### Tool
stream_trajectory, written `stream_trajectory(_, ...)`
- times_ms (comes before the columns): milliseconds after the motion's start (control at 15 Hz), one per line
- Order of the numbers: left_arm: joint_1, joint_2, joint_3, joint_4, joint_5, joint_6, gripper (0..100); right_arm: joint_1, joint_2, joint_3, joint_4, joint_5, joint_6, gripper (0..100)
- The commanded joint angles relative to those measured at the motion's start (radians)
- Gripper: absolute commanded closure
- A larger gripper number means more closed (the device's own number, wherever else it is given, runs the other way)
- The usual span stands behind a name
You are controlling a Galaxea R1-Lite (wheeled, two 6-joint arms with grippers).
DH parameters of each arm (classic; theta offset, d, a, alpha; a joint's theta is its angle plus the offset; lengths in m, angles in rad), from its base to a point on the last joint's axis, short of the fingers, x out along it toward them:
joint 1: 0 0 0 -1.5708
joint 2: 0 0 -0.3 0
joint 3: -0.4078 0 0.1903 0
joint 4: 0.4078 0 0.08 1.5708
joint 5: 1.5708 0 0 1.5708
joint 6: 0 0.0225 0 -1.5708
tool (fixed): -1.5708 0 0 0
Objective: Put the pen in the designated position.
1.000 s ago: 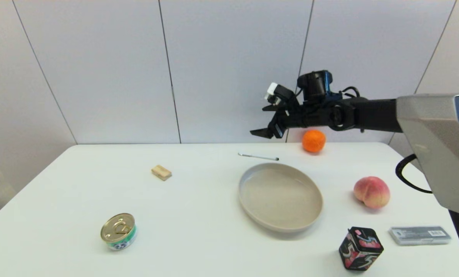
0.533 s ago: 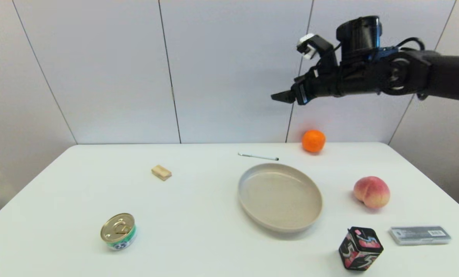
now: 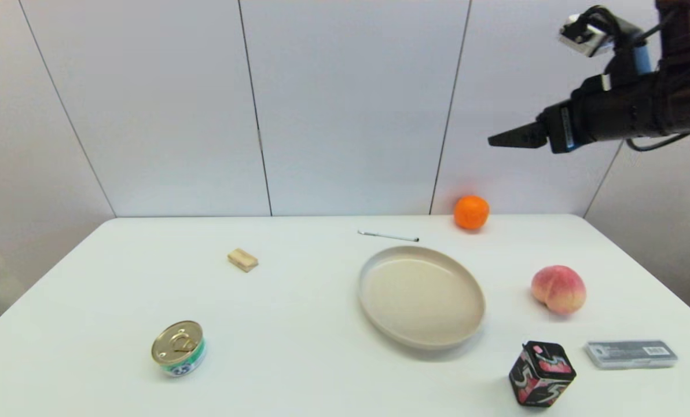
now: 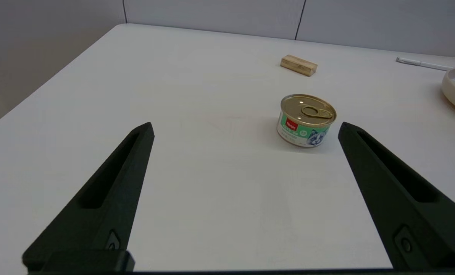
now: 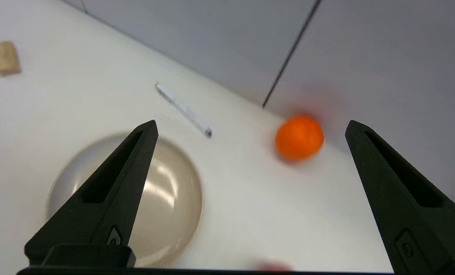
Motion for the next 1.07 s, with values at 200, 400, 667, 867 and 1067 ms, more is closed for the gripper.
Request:
stream_trajectory(200,0.0,0.0,0.0,-0.001,0.0,-0.001,0,-0.09,-0.507,0.453,-0.002,-0.002,-0.001,0)
stream_trajectory(400,0.0,0.0,0.0,-0.001,0.0,-0.001,0,-0.13,-0.712,0.639,-0.01,0.0,-0.004,0)
stream_trajectory(667,0.0,0.0,0.0,-0.001,0.0,-0.001,0,-0.139,-0.895,0.884,-0.129,-0.003,-0.002,0)
stream_trajectory(867,0.0,0.0,0.0,-0.001,0.0,-0.001,0,-0.148,-1.025,1.047,-0.164,-0.003,0.001,0)
stream_trajectory(1067,0.0,0.0,0.0,-0.004,0.0,-0.001,0,-0.195,-1.197,1.171,-0.157,-0.002,0.024,0)
